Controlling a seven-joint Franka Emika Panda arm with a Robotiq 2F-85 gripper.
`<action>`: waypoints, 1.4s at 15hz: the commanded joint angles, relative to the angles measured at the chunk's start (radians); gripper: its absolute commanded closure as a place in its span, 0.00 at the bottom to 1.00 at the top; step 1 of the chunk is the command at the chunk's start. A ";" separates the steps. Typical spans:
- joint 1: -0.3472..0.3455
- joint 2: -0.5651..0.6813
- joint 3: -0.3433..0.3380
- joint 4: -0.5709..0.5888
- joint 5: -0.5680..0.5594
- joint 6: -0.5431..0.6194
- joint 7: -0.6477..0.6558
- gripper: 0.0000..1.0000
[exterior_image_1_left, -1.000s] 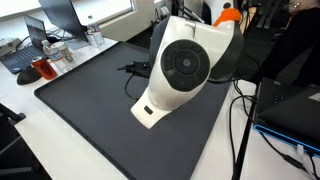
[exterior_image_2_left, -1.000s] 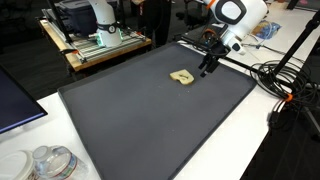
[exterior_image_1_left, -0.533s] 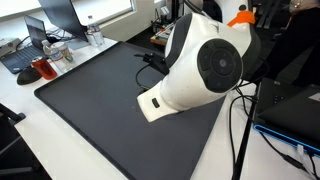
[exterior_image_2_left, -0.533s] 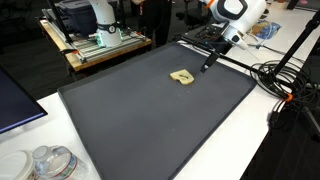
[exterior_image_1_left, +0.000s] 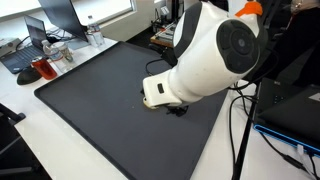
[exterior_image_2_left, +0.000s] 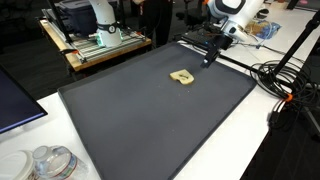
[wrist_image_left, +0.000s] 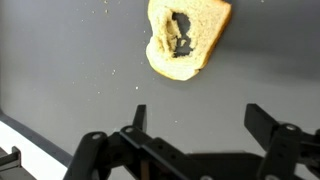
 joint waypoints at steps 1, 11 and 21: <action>0.032 -0.155 -0.015 -0.224 -0.013 0.114 0.087 0.00; -0.060 -0.453 0.144 -0.629 -0.135 0.330 0.144 0.00; -0.257 -0.695 0.298 -0.975 -0.008 0.639 -0.041 0.00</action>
